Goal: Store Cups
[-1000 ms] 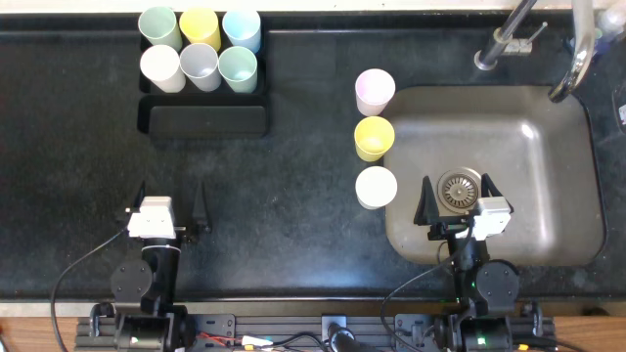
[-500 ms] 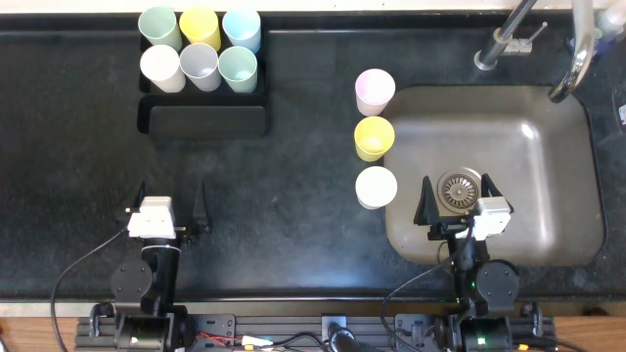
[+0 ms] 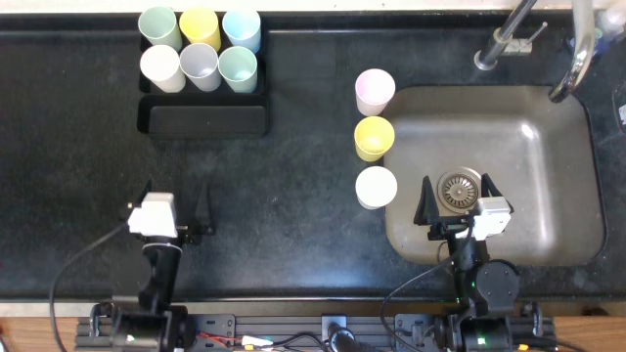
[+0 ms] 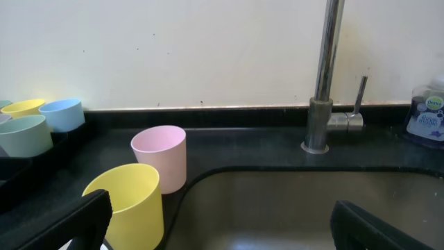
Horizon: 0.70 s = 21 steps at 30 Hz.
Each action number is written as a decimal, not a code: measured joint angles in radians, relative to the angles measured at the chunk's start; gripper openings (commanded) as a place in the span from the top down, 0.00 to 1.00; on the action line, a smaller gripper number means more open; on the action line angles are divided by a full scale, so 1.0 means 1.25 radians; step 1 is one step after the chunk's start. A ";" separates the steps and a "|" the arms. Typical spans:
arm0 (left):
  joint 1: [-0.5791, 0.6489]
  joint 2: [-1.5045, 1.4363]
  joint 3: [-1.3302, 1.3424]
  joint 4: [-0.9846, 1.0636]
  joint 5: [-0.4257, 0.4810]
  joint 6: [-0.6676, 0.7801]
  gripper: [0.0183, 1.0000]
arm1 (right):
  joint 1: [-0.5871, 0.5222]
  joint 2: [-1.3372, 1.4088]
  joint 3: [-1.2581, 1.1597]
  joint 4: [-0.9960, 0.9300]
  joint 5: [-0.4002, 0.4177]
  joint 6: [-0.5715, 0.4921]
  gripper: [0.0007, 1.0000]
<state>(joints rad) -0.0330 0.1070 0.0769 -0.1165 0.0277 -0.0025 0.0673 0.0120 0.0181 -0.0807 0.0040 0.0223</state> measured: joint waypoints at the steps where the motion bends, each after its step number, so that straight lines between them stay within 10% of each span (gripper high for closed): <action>1: 0.000 0.051 0.035 -0.010 0.010 -0.012 0.00 | 0.000 0.000 0.000 -0.001 0.000 0.000 0.01; 11: -0.050 0.923 1.018 -0.574 0.190 -0.138 0.00 | 0.000 0.000 0.000 -0.002 0.000 0.000 0.00; 21: -0.336 1.638 1.988 -1.014 0.147 -0.255 0.00 | 0.000 -0.001 0.000 -0.002 0.000 0.000 0.00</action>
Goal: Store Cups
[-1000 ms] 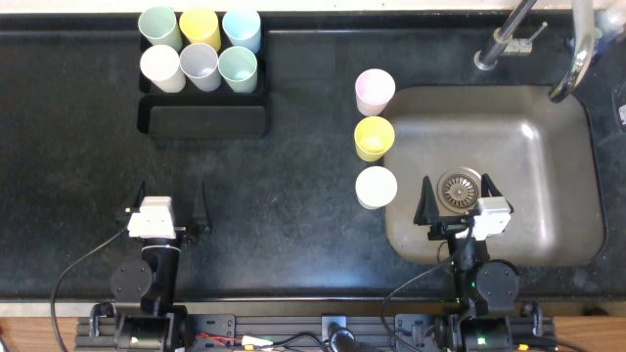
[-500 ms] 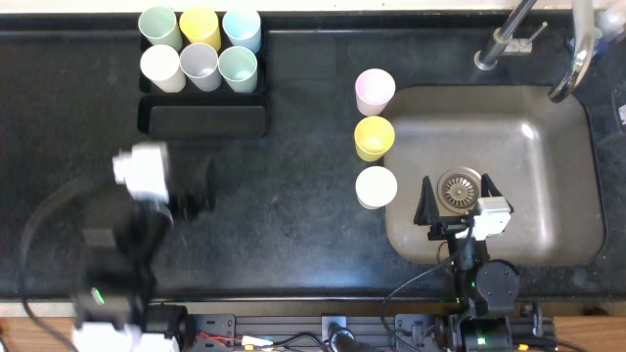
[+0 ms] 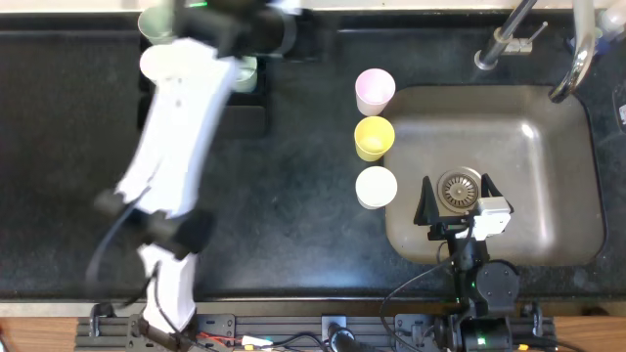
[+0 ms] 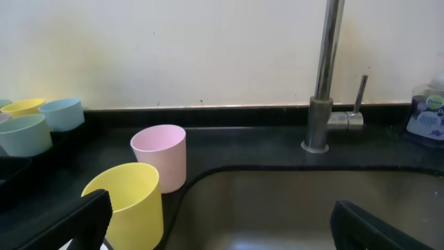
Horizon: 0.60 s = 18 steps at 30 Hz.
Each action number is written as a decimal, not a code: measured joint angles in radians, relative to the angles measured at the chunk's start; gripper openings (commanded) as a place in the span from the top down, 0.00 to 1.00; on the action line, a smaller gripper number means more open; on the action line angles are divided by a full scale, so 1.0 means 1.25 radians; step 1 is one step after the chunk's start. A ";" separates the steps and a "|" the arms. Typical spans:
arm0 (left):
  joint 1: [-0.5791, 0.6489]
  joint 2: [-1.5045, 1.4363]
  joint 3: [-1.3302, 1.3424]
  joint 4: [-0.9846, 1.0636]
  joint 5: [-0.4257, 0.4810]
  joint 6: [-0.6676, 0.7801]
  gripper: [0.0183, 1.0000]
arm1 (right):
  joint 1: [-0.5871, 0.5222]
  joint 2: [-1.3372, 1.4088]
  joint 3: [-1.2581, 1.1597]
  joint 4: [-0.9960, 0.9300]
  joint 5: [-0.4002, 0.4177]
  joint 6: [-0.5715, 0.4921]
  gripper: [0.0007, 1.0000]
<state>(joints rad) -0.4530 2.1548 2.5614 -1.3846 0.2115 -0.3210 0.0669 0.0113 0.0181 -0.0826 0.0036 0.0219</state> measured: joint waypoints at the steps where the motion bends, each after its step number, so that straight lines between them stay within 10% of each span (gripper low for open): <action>1: -0.018 0.042 0.035 -0.012 -0.002 -0.019 0.00 | 0.000 0.000 0.000 0.000 0.000 0.000 0.01; 18: -0.098 0.251 0.092 0.009 -0.054 -0.201 0.00 | 0.000 0.000 0.000 0.000 0.000 0.000 0.01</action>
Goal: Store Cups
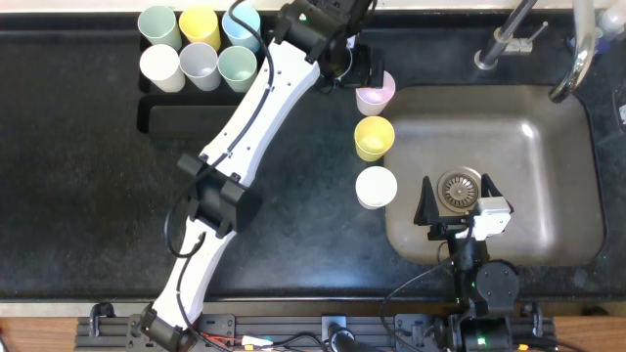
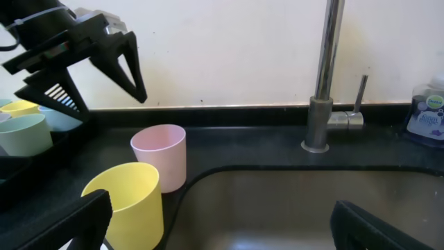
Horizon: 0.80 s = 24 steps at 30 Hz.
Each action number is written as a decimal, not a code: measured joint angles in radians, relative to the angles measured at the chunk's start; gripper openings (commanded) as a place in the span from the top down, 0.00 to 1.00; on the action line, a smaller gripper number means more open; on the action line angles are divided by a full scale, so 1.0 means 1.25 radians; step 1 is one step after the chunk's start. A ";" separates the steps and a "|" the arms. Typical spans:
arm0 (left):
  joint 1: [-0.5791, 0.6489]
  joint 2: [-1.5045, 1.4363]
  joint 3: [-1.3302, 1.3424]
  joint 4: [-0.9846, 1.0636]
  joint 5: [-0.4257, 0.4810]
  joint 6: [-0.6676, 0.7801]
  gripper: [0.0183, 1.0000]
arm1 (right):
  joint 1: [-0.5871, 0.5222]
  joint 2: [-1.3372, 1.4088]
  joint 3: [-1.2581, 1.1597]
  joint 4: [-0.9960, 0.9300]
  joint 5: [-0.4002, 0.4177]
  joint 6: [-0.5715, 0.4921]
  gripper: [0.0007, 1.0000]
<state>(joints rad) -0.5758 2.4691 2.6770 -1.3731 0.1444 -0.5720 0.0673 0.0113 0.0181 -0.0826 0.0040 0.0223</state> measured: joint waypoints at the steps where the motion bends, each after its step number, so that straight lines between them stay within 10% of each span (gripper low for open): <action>1: 0.000 0.004 0.002 0.005 -0.001 -0.005 0.00 | 0.000 0.000 0.000 0.000 0.000 0.000 0.00; 24: 0.001 0.096 0.002 0.009 -0.028 -0.044 0.00 | 0.000 0.000 0.000 0.000 0.000 0.000 0.00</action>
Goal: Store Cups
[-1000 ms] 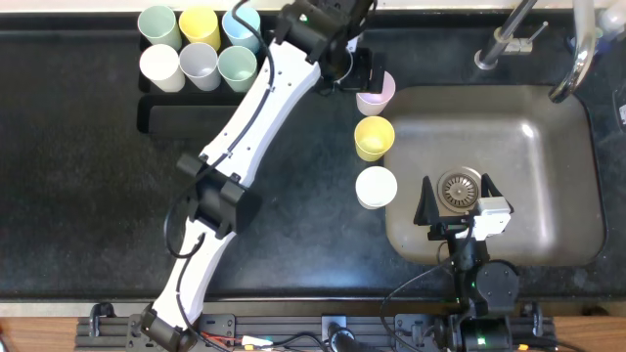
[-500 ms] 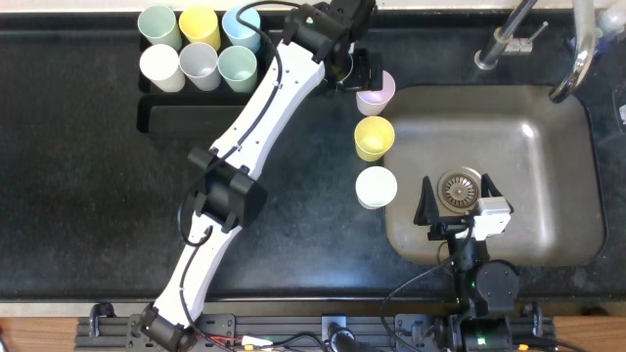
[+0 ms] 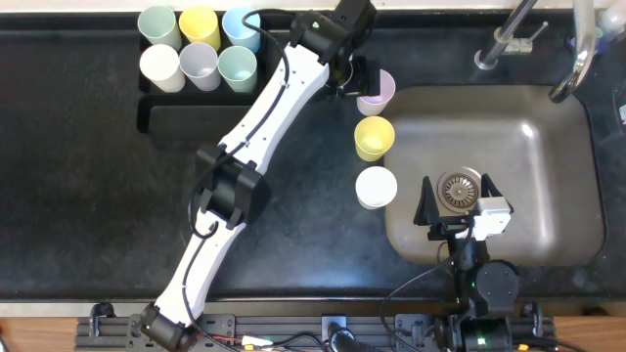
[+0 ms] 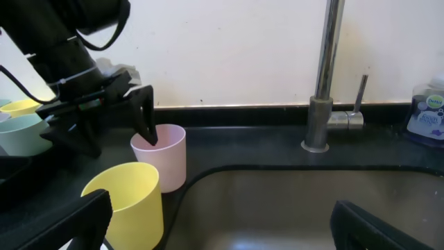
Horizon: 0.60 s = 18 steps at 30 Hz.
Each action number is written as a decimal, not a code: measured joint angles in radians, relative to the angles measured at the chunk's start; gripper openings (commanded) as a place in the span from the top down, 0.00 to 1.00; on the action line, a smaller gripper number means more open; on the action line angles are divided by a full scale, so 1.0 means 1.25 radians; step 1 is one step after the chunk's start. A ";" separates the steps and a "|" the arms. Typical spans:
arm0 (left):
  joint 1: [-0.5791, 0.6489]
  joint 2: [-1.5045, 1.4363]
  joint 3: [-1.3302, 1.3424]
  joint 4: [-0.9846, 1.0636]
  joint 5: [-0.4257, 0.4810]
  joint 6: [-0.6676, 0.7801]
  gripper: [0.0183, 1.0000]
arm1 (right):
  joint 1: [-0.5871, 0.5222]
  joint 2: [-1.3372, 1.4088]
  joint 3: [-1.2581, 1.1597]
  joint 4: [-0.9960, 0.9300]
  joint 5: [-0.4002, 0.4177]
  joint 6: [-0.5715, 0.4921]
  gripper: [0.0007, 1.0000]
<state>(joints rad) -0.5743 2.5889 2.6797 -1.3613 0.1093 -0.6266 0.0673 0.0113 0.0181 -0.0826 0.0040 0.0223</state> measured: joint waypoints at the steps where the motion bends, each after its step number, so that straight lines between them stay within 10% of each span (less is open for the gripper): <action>1: 0.000 0.000 0.000 0.000 -0.003 0.000 0.00 | 0.000 0.000 0.000 0.000 0.000 0.000 0.00; 10: 0.000 0.000 0.002 -0.001 -0.014 -0.001 0.05 | 0.000 0.000 0.000 0.000 0.000 0.000 0.00; 12: 0.000 0.000 0.002 -0.005 -0.015 -0.007 0.80 | 0.000 0.000 0.000 0.000 0.000 0.000 0.00; 13: 0.000 0.000 0.002 -0.006 -0.016 -0.011 0.98 | 0.000 0.000 0.000 0.000 0.000 0.000 0.00; 18: 0.000 0.000 0.002 0.009 -0.031 -0.018 0.98 | 0.000 0.000 0.000 0.000 0.000 0.000 0.01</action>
<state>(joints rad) -0.5743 2.5889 2.6816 -1.3506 0.0704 -0.6491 0.0673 0.0113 0.0181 -0.0826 0.0040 0.0219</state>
